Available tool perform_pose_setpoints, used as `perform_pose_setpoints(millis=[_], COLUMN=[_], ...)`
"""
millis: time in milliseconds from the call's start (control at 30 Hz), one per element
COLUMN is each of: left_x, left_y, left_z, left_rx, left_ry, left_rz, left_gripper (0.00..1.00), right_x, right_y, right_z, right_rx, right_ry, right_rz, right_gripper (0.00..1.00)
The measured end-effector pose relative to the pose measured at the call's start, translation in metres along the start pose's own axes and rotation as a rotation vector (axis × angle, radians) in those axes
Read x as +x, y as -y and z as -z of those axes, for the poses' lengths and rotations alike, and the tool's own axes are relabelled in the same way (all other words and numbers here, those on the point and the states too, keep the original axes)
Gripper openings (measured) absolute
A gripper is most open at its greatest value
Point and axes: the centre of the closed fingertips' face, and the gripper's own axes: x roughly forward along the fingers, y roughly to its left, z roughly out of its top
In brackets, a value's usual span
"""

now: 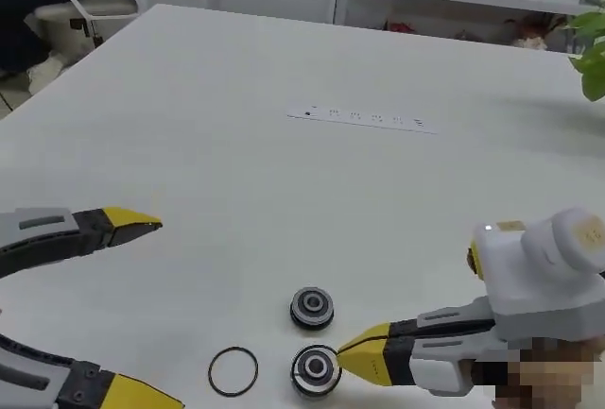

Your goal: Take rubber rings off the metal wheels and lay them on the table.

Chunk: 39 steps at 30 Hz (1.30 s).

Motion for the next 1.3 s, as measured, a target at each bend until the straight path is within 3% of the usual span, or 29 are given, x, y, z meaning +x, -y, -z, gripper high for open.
perform_pose_setpoints(millis=[533, 933, 1300], left_x=[-0.014, -0.018, -0.019], left_y=[0.002, 0.006, 0.009], left_z=[0.013, 0.027, 0.031], left_rx=[-0.038, -0.065, -0.083], left_ry=[0.005, -0.01, -0.011], left_rz=[-0.053, -0.071, -0.073], left_gripper=[0.95, 0.96, 0.96], right_x=[-0.003, -0.004, 0.002], right_y=[-0.01, -0.014, -0.024], right_z=[-0.008, -0.017, -0.029], right_rx=[-0.034, -0.057, -0.081], right_ry=[-0.003, -0.004, -0.01], right_rz=[-0.005, -0.014, -0.045], right_gripper=[0.0, 0.0, 0.0])
